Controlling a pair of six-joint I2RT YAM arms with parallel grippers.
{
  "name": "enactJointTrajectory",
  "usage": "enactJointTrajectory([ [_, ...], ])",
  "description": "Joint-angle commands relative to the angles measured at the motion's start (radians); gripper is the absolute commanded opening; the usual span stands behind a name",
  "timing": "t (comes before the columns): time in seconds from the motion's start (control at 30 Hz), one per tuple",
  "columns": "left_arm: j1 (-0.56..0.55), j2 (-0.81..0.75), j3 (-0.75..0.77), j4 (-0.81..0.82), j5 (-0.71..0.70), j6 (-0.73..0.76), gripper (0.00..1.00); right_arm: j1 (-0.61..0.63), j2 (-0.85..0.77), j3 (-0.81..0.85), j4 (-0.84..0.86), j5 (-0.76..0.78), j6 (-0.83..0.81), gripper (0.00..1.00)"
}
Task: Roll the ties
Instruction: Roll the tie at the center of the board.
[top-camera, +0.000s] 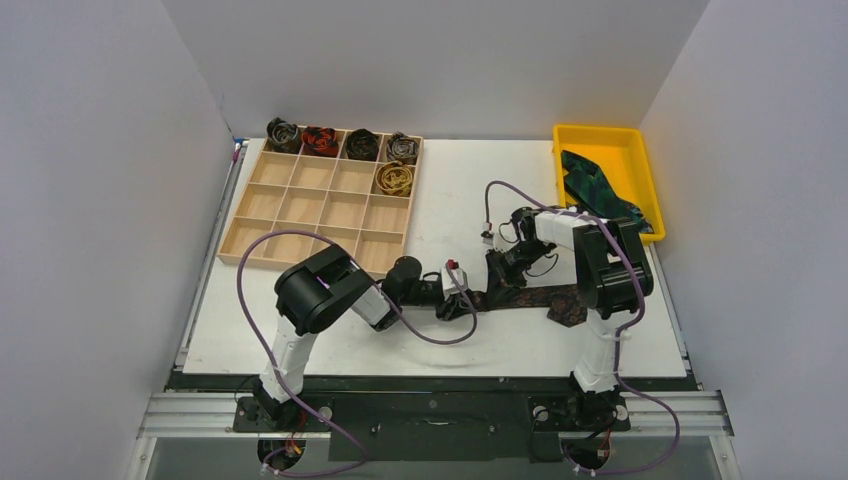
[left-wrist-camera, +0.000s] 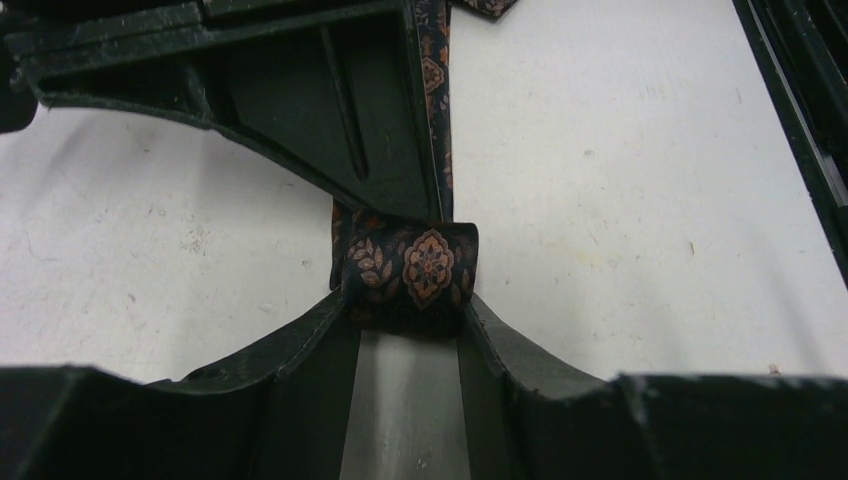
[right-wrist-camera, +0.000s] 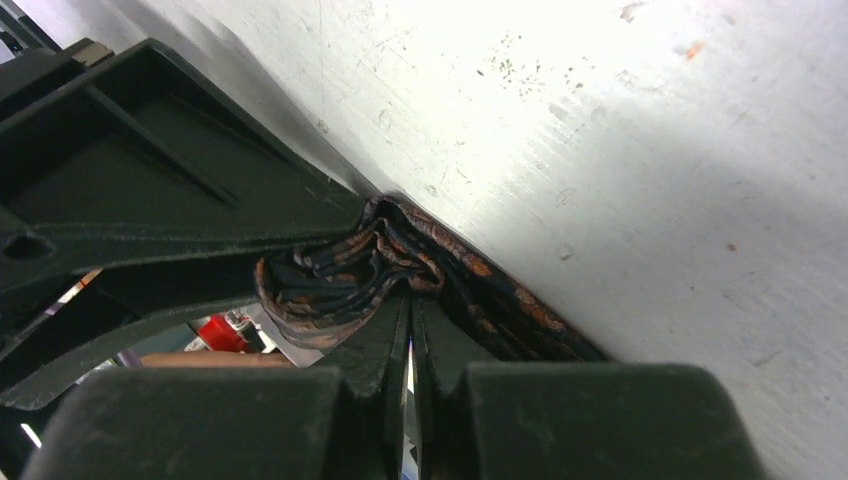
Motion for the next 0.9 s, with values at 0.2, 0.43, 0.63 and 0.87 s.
enactJointTrajectory([
  [0.2,-0.039,0.035,0.102,-0.021,0.022,0.001,0.4,0.058,0.102,-0.006,0.126,0.238,-0.043,0.0],
  [0.43,-0.044,0.121,0.159,-0.114,-0.013,0.051,0.41,0.067,0.106,0.004,0.125,0.2,-0.048,0.0],
  [0.63,-0.036,0.141,0.157,-0.241,-0.056,0.102,0.37,0.075,0.1,0.01,0.133,0.156,-0.047,0.0],
  [0.87,-0.009,0.042,0.15,-0.658,-0.103,0.188,0.18,0.009,-0.052,0.002,0.124,0.057,-0.026,0.02],
])
